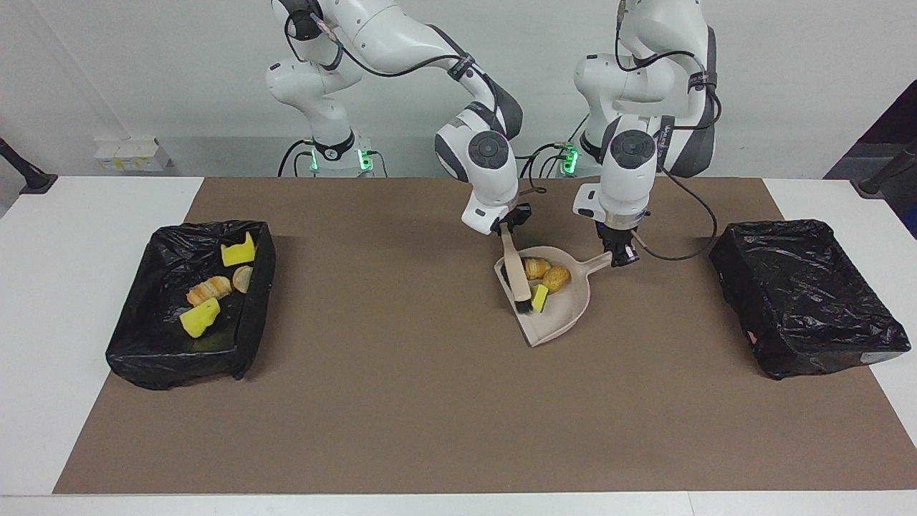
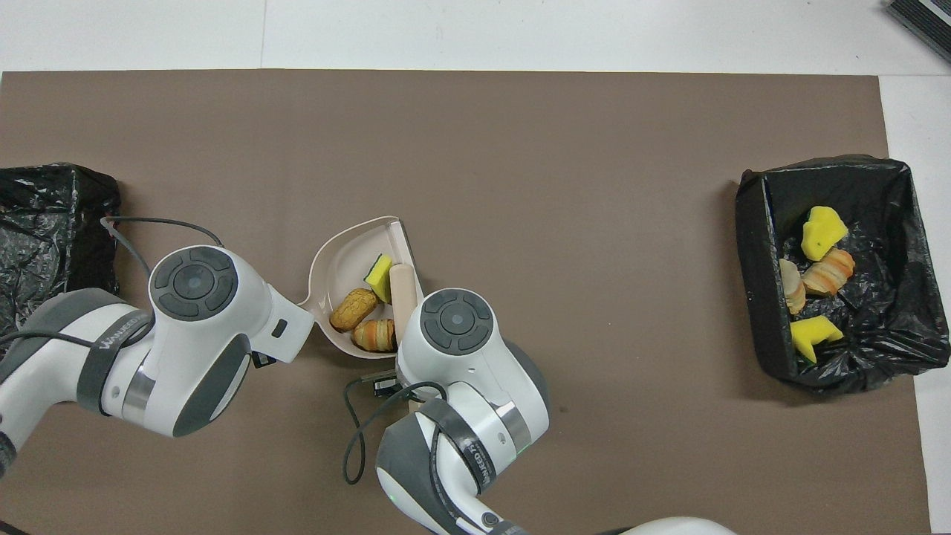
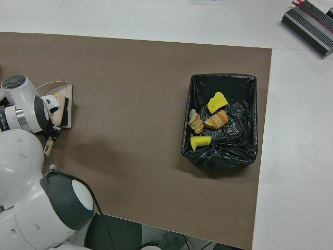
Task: Sweep and dump trash in bin
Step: 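Sweep the far bread and sponge into the dustpan with the right gripper, then dump the dustpan into the nearby bin while the right gripper drops the brush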
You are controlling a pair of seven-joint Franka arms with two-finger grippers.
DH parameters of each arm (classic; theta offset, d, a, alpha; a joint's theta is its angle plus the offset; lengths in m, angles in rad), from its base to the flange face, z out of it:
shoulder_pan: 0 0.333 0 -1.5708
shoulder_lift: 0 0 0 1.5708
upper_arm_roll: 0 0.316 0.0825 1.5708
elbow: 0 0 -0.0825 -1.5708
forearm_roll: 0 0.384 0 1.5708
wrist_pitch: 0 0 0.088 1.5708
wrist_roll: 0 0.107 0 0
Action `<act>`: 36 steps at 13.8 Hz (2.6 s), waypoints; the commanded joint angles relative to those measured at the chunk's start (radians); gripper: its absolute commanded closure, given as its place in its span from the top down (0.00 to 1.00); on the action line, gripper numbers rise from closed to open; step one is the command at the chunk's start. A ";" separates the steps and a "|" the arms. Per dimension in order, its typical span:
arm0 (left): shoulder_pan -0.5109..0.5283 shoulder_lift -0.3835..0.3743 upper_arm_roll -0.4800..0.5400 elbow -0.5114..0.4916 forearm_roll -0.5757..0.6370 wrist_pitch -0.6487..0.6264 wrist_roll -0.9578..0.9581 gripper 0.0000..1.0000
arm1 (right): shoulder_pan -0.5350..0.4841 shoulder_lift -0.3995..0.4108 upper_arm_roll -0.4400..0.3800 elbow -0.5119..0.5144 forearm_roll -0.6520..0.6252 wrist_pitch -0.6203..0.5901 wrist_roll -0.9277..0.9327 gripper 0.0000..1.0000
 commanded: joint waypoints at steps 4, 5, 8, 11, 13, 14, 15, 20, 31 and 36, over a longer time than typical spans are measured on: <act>-0.002 -0.026 0.005 -0.028 0.014 0.021 -0.043 0.00 | 0.008 -0.025 0.046 0.007 0.026 -0.029 0.065 0.00; -0.002 -0.026 0.005 -0.028 0.014 0.021 -0.049 0.00 | 0.008 -0.043 0.046 0.014 0.017 -0.075 0.065 0.00; 0.006 -0.022 0.005 -0.016 0.004 0.018 -0.052 0.00 | -0.007 -0.129 0.044 0.018 -0.004 -0.146 0.062 0.00; 0.012 -0.019 0.005 -0.016 -0.007 0.018 -0.050 0.00 | -0.009 -0.177 0.039 0.018 -0.004 -0.166 0.063 0.00; 0.015 -0.019 0.007 -0.016 -0.039 0.018 -0.050 0.00 | -0.009 -0.180 0.039 0.018 -0.004 -0.166 0.063 0.00; 0.025 -0.019 0.007 -0.014 -0.056 0.020 -0.050 0.00 | -0.009 -0.180 0.038 0.018 -0.006 -0.171 0.065 0.00; 0.035 -0.020 0.005 -0.011 -0.082 0.020 -0.047 0.00 | -0.010 -0.181 0.035 0.017 -0.007 -0.183 0.062 0.00; 0.091 -0.032 0.015 0.038 -0.094 0.002 -0.049 0.00 | -0.045 -0.287 0.033 -0.109 -0.030 -0.264 0.066 0.00; 0.470 -0.042 0.018 0.378 -0.160 -0.331 -0.003 0.00 | 0.142 -0.338 0.044 -0.373 -0.012 -0.061 0.407 0.00; 0.699 0.047 0.022 0.551 -0.138 -0.310 0.499 0.00 | 0.163 -0.318 0.042 -0.391 -0.014 -0.011 0.343 0.00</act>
